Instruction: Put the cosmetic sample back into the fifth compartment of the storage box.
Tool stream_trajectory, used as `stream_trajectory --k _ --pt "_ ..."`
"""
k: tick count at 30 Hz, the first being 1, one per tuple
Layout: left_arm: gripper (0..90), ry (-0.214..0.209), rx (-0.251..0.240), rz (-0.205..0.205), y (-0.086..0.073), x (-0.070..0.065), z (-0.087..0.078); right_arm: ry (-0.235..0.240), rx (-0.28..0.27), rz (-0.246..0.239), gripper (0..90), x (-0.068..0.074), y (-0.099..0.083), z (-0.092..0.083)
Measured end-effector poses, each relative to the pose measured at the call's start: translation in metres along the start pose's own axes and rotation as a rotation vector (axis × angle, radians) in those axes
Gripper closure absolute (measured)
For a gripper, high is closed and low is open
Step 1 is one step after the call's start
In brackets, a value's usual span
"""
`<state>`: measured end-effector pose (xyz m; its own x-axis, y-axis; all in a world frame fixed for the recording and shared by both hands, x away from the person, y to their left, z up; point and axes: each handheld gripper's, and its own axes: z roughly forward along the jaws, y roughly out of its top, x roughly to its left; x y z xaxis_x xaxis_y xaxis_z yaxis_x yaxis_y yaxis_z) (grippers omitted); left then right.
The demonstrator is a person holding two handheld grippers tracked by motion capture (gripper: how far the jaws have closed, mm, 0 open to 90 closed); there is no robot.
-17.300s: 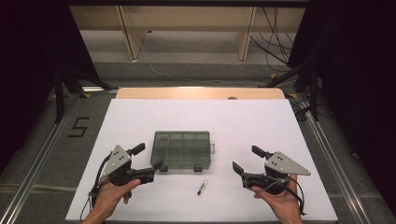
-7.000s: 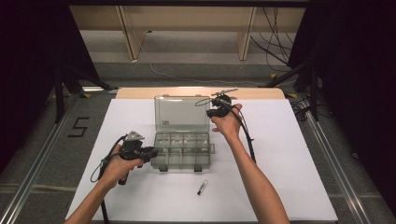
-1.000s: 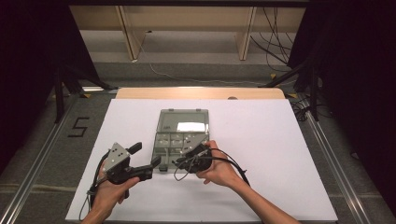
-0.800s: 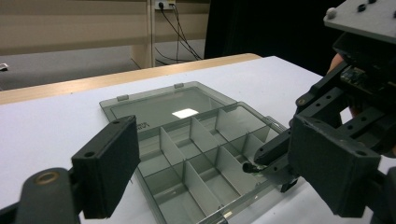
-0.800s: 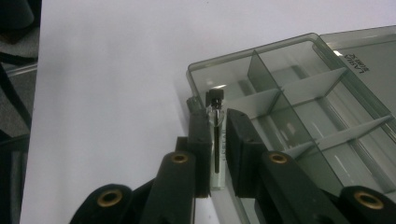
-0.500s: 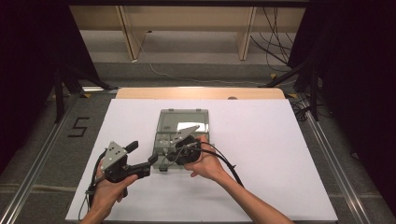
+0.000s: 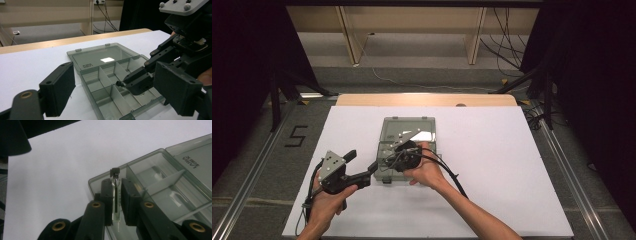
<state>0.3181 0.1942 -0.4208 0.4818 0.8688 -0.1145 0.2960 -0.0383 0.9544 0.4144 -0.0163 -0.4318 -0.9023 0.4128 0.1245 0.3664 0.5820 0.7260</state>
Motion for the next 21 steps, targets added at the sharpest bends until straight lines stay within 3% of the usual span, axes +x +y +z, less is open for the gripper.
stream_trajectory --k 11,20,21 --pt "17.1 0.006 0.001 -0.002 0.000 0.001 -0.001 0.000 -0.004 0.050 81.3 0.002 0.007 0.016" --pt "17.1 0.007 0.003 -0.003 0.000 0.002 0.000 -0.009 -0.018 0.056 81.2 0.003 0.008 0.024" --pt "17.1 0.008 0.003 -0.003 0.000 0.002 0.000 -0.004 0.001 0.054 81.3 0.003 0.008 0.024"
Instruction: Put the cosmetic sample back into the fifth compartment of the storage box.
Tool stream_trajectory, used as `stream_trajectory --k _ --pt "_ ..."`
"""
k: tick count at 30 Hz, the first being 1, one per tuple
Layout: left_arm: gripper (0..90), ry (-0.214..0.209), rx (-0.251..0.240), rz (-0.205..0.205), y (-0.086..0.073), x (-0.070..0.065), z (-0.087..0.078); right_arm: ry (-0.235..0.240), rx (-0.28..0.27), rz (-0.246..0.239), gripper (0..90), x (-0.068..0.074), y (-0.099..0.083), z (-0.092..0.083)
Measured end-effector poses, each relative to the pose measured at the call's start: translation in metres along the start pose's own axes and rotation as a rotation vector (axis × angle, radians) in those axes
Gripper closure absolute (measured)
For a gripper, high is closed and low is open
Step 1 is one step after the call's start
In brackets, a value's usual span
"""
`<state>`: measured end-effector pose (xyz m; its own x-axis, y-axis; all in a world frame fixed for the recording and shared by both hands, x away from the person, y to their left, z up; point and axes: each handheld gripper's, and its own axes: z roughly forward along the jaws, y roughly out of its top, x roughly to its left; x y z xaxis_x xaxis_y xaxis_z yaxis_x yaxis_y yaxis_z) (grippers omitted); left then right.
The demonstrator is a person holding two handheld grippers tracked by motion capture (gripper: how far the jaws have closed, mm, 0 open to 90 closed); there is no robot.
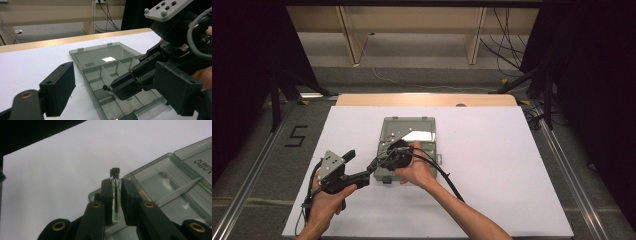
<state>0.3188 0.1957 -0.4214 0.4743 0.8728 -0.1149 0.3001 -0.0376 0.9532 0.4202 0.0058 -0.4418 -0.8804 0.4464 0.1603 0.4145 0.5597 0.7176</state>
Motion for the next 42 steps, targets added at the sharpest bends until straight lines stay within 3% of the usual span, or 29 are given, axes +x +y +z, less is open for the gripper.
stream_trajectory --k 11,12,15,17,23,32,37,42 --pt "17.3 0.008 0.012 -0.009 0.000 0.001 0.000 0.005 0.005 0.030 80.8 -0.002 -0.003 0.007" --pt "17.3 0.008 0.012 -0.009 -0.001 0.001 0.000 -0.011 -0.009 0.023 80.6 -0.003 -0.004 0.009" --pt "17.3 0.003 0.009 -0.004 -0.001 0.002 0.001 -0.006 0.013 0.039 76.1 -0.003 -0.003 0.006" --pt "17.3 0.011 0.018 -0.007 -0.001 0.002 0.000 -0.015 -0.006 0.035 73.5 -0.005 -0.002 0.004" --pt "17.3 0.011 0.020 -0.010 -0.001 0.002 0.001 -0.014 -0.043 0.019 59.7 -0.009 0.000 -0.014" --pt "17.3 0.006 0.028 -0.006 -0.002 0.001 0.003 -0.082 -0.091 -0.033 39.9 -0.021 -0.009 -0.052" --pt "17.1 -0.001 0.029 -0.012 -0.002 0.001 0.003 -0.096 -0.113 -0.028 37.3 -0.025 -0.019 -0.067" --pt "17.1 -0.017 0.026 -0.005 -0.002 0.001 0.003 -0.100 -0.098 -0.022 35.8 -0.031 -0.027 -0.079"
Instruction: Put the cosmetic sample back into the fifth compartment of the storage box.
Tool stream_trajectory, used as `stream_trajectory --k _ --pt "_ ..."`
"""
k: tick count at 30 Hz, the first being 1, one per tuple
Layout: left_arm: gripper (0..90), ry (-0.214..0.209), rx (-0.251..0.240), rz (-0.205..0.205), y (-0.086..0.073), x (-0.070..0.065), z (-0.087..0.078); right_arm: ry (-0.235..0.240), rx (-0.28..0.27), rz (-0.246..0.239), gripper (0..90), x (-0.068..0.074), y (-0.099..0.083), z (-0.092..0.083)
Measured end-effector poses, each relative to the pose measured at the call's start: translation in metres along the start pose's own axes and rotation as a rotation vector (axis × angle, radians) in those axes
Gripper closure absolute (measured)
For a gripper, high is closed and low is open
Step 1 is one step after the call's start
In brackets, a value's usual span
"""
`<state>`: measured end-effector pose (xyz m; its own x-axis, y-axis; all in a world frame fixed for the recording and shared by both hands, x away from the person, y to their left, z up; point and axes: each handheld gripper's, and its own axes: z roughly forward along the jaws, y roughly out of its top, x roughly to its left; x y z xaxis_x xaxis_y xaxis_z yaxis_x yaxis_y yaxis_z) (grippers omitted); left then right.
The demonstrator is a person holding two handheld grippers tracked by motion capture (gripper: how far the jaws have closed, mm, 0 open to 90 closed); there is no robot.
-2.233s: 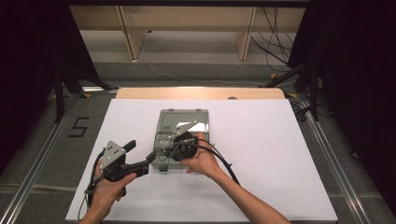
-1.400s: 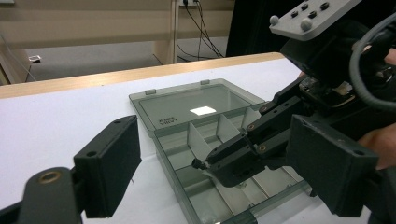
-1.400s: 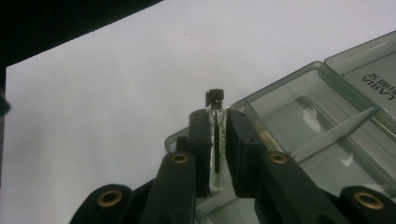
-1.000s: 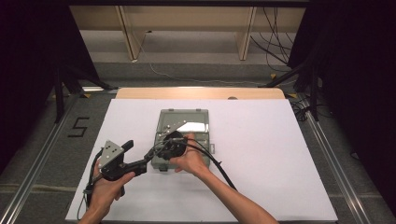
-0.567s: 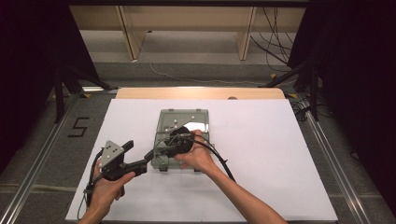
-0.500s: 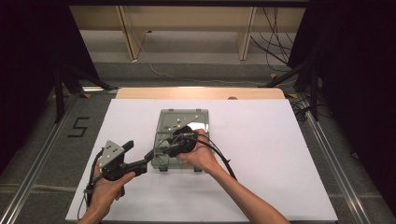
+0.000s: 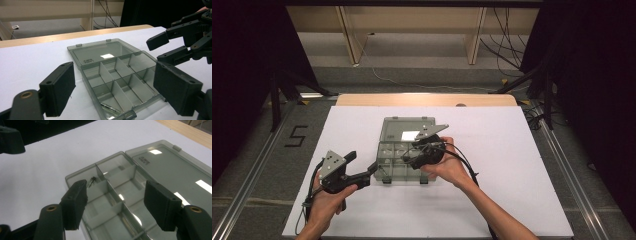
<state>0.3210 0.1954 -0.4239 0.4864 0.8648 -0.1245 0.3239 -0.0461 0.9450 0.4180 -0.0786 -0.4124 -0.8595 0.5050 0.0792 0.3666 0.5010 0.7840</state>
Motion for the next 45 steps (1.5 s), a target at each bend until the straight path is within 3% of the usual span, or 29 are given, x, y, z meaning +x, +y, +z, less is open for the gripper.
stream_trajectory --k 10,15,34,45 --pt "17.0 -0.004 0.013 -0.007 0.000 0.001 0.001 -0.022 -0.020 0.026 33.3 -0.016 -0.010 -0.020" --pt "17.0 -0.024 0.008 0.009 0.001 0.001 0.004 -0.036 -0.015 0.039 30.6 -0.023 -0.013 -0.023" --pt "17.1 -0.021 0.050 0.007 -0.001 0.006 0.009 -0.089 -0.030 0.134 25.1 -0.058 -0.025 -0.035" --pt "17.1 -0.052 0.090 0.075 -0.003 0.011 0.018 -0.110 -0.037 0.197 23.2 -0.075 -0.031 -0.038"
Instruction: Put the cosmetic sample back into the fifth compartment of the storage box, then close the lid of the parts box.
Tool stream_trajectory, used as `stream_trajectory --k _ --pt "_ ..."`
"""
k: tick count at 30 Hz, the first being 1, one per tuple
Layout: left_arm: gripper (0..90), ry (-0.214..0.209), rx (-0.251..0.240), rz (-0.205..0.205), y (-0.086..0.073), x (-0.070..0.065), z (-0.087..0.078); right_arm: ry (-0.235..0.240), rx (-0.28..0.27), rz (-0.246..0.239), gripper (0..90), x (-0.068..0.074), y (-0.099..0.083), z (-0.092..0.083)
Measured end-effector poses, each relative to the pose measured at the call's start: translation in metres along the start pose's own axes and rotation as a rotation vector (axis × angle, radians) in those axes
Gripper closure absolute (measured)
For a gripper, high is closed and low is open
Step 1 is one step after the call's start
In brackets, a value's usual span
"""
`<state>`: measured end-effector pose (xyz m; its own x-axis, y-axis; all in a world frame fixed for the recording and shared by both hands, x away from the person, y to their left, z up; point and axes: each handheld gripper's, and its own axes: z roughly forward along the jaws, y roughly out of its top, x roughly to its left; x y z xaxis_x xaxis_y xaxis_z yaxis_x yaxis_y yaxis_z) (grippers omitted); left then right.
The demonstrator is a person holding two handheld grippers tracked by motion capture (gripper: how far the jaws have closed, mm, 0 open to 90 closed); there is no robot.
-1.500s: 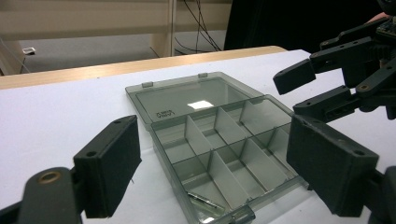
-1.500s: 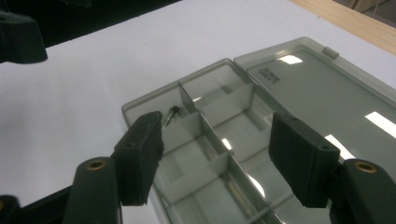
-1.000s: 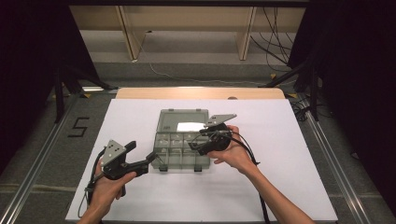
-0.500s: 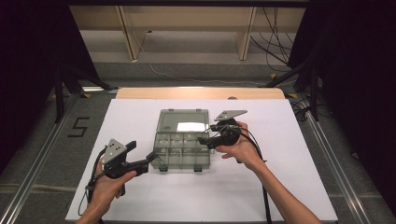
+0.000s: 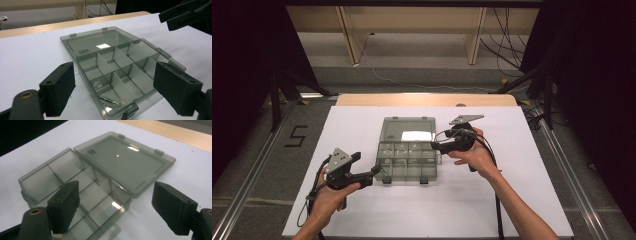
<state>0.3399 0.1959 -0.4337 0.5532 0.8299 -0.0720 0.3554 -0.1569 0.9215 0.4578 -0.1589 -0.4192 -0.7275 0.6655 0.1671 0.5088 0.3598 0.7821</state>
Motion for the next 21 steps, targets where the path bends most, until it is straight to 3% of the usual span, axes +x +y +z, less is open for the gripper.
stream_trajectory --k 3,5,6,12,14,16,17,21 --pt "17.2 0.007 0.015 -0.015 -0.002 0.003 0.003 -0.006 -0.012 0.014 22.9 -0.005 -0.001 0.000" --pt "17.3 0.006 0.031 -0.004 -0.003 0.007 0.004 -0.013 -0.008 0.026 22.7 -0.009 -0.001 0.000" --pt "17.3 0.013 0.033 -0.023 -0.004 0.007 0.004 -0.013 -0.008 0.033 22.7 -0.010 -0.001 0.000" --pt "17.6 0.009 0.056 -0.001 -0.005 0.011 0.006 -0.031 -0.009 0.059 22.4 -0.020 -0.003 0.001" --pt "17.6 0.013 0.067 -0.028 -0.006 0.009 0.006 -0.030 -0.009 0.065 22.3 -0.022 -0.003 0.001" --pt "17.6 0.007 0.071 -0.005 -0.006 0.010 0.007 -0.033 -0.004 0.072 22.3 -0.023 -0.004 0.001" --pt "17.7 0.011 0.075 -0.026 -0.007 0.009 0.007 -0.038 -0.003 0.074 22.3 -0.024 -0.004 0.001" --pt "18.1 0.018 0.096 -0.040 -0.007 0.009 0.011 -0.039 0.002 0.074 22.2 -0.026 -0.005 0.002"
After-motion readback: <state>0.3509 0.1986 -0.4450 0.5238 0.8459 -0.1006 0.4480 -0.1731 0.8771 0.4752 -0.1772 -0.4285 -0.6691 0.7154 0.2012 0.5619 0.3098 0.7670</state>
